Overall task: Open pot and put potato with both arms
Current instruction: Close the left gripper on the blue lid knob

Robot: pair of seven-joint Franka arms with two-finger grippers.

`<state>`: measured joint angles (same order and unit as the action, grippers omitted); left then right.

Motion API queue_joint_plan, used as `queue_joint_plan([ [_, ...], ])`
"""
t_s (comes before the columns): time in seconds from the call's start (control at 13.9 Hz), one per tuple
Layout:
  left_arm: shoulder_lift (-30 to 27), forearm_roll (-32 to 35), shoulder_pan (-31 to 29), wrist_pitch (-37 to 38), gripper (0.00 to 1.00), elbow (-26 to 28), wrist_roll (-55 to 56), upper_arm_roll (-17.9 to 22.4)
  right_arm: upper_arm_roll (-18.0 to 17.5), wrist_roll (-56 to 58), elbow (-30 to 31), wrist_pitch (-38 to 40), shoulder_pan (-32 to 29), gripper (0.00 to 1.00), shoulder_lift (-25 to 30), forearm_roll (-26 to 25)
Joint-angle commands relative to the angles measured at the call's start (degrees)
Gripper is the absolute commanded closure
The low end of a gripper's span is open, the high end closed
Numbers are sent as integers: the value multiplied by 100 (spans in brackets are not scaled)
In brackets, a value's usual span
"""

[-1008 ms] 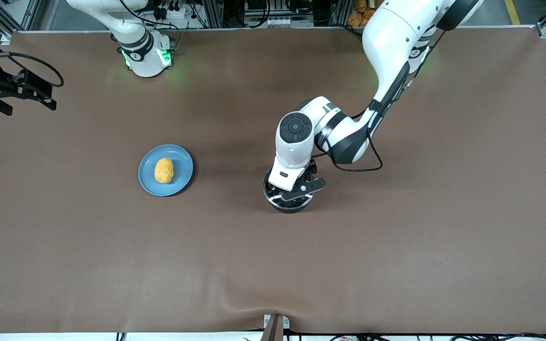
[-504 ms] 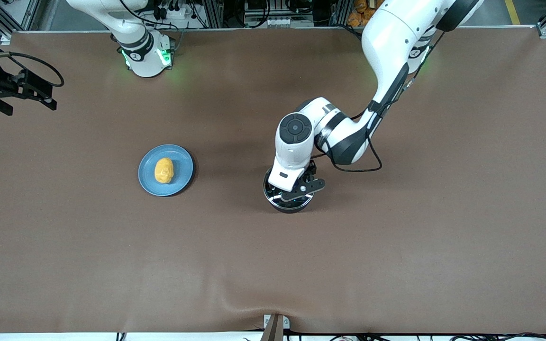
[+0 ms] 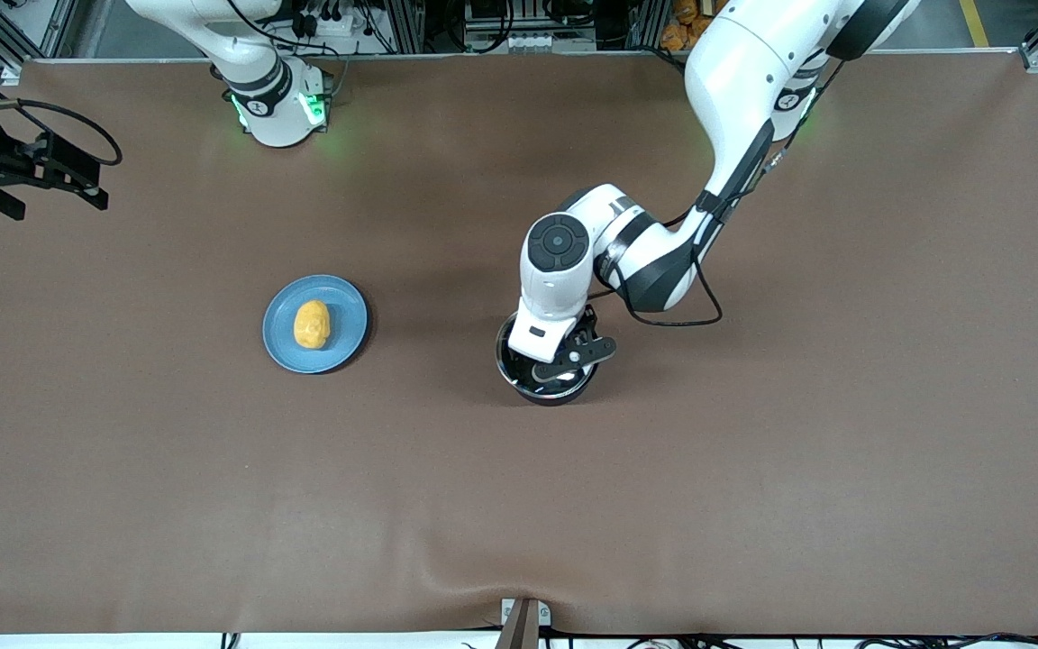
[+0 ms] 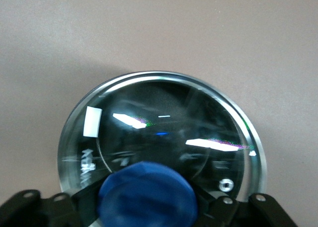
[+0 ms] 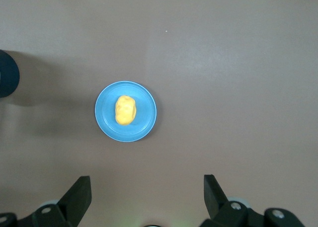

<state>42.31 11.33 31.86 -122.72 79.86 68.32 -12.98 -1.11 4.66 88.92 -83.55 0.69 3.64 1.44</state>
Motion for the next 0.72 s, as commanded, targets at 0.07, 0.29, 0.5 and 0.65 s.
queue_joint_plan([
  [0.07,-134,89,-30,72,50,-155,129,15,-39,-70,-156,85,-96,0,-92,102],
  [0.29,-460,98,-205,370,50,-137,76,15,-30,-61,-156,102,-122,0,-153,102],
  [0.5,-837,80,-678,530,50,134,-90,-55,-30,18,-182,93,-104,0,-459,75],
  [0.65,-1136,2,-1196,529,51,441,-536,-239,-39,27,-279,59,-95,0,-628,75],
])
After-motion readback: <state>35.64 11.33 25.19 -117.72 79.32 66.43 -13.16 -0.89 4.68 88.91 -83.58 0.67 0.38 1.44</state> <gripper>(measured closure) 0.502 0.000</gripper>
